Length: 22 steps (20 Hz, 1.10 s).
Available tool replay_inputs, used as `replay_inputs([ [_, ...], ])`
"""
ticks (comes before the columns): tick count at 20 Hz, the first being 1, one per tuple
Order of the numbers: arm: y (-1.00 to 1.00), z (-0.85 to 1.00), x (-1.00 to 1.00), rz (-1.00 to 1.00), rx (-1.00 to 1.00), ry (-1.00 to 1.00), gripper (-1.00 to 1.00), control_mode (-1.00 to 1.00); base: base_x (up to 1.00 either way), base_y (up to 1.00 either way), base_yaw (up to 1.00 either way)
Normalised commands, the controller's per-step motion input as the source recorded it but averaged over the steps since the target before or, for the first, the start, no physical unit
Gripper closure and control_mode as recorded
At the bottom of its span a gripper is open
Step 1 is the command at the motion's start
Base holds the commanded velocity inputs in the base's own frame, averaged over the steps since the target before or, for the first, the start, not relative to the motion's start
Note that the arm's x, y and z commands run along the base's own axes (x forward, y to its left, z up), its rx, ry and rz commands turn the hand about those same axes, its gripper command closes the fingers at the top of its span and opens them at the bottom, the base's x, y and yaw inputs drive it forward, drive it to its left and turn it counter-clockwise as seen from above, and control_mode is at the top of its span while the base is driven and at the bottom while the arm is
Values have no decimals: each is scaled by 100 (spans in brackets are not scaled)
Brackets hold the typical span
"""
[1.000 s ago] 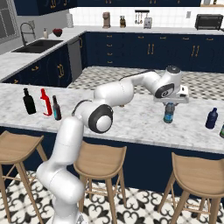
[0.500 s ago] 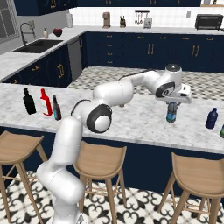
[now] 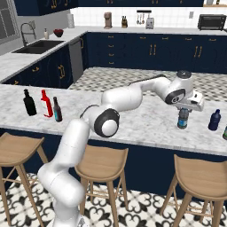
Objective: Move the plastic bottles in the middle to the plastics group, and the glass bottles in the middle to the glass group.
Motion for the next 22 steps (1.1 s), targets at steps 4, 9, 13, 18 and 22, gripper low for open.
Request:
replay_inputs([
  [4,-24,0,-10,-12,3,12,100,-100,0,0,0],
  [9,27,4,0,-7,0,4,100,-100,0,0,0],
  [13,20,-12,2,-2,3,-1,100,-100,0,0,0],
  [18,-10,-10,5,-5,4,-3,100,-100,0,0,0],
  [22,-24,-4,8,-8,0,2,100,-100,0,0,0],
])
